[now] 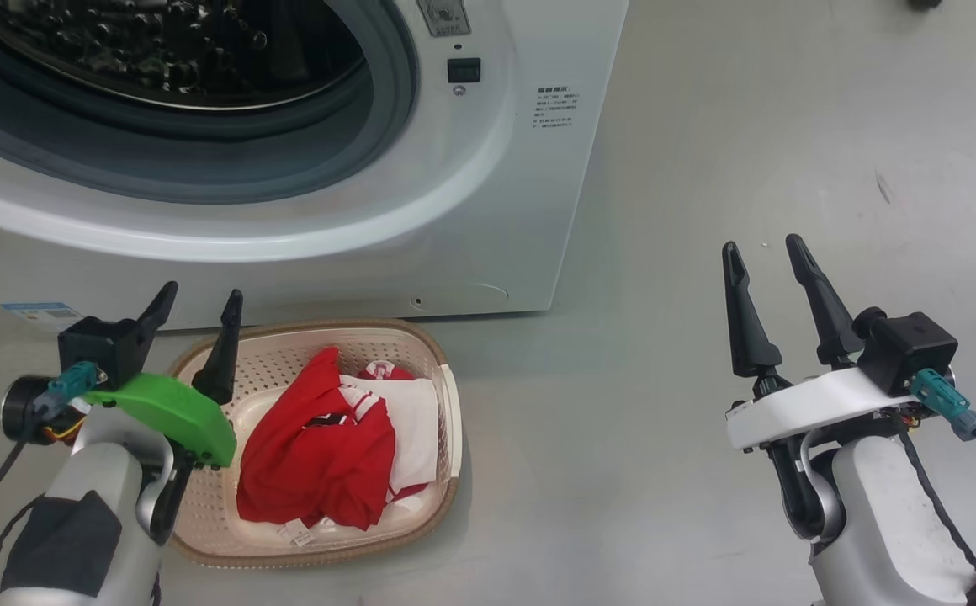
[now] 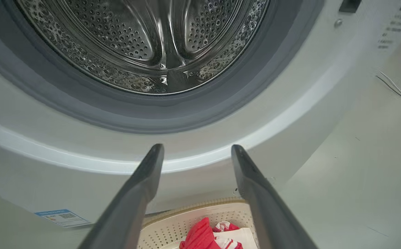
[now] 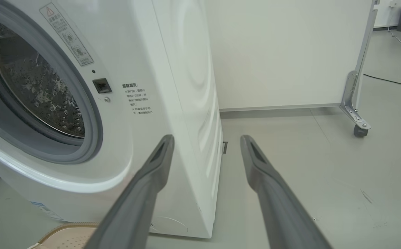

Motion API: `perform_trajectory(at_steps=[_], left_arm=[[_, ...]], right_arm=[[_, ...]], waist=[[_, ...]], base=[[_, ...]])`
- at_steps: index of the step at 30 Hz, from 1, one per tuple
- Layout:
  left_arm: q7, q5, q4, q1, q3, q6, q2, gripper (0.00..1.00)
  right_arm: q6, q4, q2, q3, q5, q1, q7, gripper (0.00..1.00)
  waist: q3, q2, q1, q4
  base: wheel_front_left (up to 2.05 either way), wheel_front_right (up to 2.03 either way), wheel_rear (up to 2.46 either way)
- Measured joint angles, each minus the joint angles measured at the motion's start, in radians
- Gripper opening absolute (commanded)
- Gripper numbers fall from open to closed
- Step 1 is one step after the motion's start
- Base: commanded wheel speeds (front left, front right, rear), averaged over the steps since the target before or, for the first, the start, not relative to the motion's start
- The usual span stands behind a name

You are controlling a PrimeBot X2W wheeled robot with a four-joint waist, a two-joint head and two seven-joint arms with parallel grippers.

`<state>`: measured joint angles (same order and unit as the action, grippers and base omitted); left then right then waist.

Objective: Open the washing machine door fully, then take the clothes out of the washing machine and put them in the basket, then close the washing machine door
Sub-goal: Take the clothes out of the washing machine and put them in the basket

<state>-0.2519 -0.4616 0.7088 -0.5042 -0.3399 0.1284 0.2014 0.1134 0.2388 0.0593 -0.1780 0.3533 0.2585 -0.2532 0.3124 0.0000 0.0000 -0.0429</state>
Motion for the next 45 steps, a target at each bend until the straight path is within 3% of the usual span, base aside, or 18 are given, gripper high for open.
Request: perform_trajectory(at_steps=[8, 21, 45], left_arm=[[0.000, 0.018, -0.125, 0.063, 0.046, -0.002, 0.002, 1.00], [0.000, 0.024, -0.259, 0.208, 0.112, -0.044, -0.004, 1.00], [0.000, 0.054, -0.425, 0.404, 0.190, -0.081, -0.048, 1.00]], right_arm=[[0.002, 0.010, -0.001, 0.001, 0.009, -0.041, 0.000, 1.00], [0.003, 0.013, -0.003, 0.006, 0.025, -0.099, 0.000, 1.00], [0.008, 0.006, -0.006, -0.005, 0.025, -0.146, 0.000, 1.00]], waist=[[-0.081, 0.0000, 0.0000, 0.034], [-0.182, 0.0000, 0.0000, 0.055], [-0.252, 0.0000, -0.0001, 0.050]], base=[[0.00, 0.00, 0.00], [0.00, 0.00, 0.00], [0.00, 0.00, 0.00]])
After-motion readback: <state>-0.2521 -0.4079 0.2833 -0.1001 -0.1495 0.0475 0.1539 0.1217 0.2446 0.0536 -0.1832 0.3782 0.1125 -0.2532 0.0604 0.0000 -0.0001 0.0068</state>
